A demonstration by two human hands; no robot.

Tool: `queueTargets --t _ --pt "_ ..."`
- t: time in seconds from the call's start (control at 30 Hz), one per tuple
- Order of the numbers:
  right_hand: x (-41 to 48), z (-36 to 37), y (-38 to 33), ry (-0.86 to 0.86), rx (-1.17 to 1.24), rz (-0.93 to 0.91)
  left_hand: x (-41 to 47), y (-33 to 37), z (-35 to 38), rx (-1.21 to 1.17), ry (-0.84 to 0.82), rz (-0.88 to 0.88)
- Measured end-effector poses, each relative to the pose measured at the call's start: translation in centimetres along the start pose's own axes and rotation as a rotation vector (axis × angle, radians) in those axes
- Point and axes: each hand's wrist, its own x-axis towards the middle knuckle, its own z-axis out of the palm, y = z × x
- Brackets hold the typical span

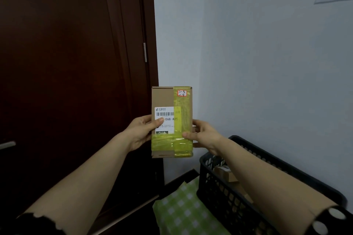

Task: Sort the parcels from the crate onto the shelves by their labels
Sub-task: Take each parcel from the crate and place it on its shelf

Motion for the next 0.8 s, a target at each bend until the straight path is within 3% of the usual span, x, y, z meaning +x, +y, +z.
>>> queueTargets --t 0.5,0.8 --pt "1.8 4.5 -1.6 -0.079 0.045 -0.046 -3.2 2.2 -4.0 0.010 0.131 0.014" --pt "4.1 10.7 -2.6 -0.211 0.061 -0.061 -9.4 3.2 -9.7 0.196 0.250 -0.093"
